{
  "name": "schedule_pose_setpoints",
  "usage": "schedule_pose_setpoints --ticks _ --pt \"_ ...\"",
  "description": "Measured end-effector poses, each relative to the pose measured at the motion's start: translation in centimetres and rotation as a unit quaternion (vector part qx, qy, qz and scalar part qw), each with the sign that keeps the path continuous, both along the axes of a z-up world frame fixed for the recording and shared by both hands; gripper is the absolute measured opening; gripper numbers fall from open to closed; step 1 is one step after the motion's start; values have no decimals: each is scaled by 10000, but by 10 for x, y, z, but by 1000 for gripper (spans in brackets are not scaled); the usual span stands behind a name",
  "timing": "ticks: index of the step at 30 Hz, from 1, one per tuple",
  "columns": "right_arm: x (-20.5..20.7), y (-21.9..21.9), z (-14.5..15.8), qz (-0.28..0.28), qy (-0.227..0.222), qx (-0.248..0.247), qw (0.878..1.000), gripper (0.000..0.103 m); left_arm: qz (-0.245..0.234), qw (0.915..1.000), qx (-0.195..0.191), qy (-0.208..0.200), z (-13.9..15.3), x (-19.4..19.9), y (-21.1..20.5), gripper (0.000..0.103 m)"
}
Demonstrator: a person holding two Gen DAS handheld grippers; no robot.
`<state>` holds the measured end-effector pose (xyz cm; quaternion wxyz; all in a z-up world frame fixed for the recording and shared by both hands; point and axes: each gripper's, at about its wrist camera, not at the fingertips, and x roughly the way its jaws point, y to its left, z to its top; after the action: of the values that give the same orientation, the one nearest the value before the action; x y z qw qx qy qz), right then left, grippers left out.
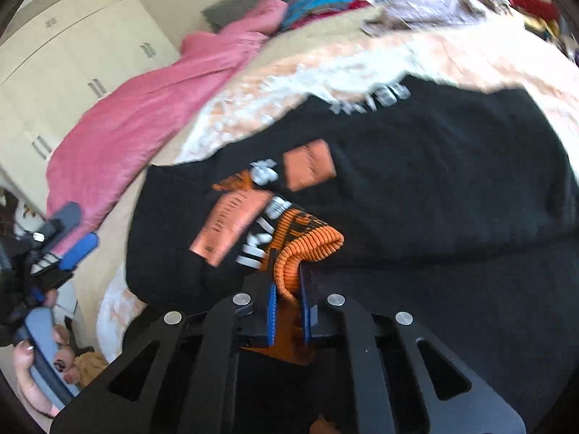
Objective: Fold small clothes
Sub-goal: 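Grasp the folded orange cuff with the right gripper and straighten it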
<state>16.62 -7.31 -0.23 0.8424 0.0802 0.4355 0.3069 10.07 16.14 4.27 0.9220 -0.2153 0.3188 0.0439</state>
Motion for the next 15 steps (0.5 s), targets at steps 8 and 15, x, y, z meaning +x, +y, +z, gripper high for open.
schedule_pose_setpoints --ticks 8,15 --pt "8 17 67 557 -973 -25 9937 9 107 9999 -112 30 -3 -4 15 93" --pt "31 10 110 569 -1726 -312 9829 8 225 9996 -157 -5 -1 -9 23 93"
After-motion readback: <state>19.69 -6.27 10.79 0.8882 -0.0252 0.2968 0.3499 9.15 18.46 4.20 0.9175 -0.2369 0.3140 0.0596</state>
